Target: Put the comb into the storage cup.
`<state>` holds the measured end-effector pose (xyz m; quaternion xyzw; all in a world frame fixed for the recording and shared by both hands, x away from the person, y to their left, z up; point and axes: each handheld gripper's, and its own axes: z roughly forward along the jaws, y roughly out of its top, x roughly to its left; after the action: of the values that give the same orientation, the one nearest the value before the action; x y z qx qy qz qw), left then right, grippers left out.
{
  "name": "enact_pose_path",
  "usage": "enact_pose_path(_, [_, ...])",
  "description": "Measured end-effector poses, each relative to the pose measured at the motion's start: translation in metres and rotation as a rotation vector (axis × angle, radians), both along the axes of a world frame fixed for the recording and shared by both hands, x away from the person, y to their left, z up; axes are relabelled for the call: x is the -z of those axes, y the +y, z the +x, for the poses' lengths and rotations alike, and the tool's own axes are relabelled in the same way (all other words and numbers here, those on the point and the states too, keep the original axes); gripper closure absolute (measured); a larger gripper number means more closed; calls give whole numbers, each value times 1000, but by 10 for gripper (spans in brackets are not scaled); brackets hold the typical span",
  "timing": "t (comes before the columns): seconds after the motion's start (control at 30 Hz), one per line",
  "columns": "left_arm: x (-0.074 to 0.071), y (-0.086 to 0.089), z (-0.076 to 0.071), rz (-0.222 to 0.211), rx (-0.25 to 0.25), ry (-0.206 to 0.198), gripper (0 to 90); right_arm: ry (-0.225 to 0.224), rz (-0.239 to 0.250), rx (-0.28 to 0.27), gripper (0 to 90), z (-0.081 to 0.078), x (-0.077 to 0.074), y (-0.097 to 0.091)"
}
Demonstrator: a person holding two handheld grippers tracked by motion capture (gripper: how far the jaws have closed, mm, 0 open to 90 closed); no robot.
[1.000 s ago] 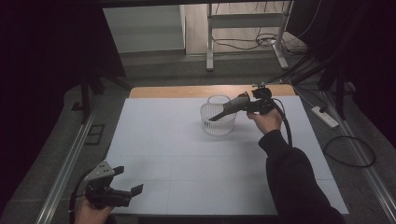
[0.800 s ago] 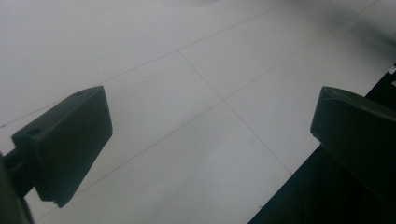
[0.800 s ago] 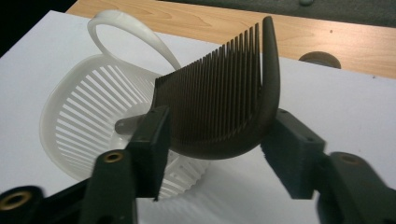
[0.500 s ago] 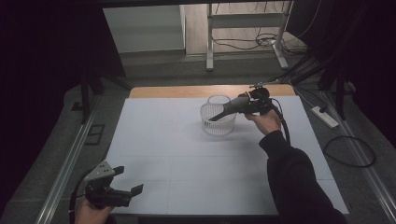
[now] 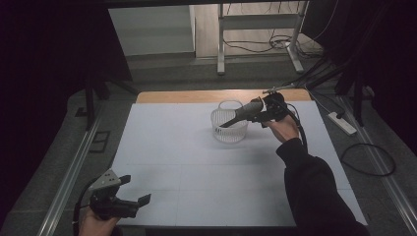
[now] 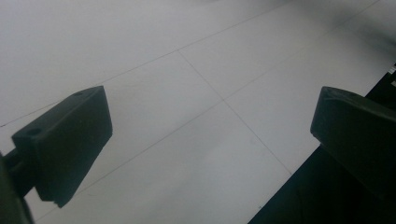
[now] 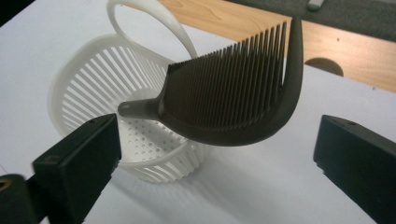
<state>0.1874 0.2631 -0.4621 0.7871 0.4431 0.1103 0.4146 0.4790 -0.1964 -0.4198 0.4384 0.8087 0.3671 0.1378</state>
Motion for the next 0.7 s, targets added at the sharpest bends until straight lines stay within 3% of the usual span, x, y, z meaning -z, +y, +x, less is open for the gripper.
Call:
enact_pose_path(0.33, [0,0,0,-5,0,2,0,-42,-24,-31,0,-11,-6,-6])
enact_pose_path(0.7, [0,2,1,-20,-8,5,0,-66,-6,-50,0,-24,-8,-15])
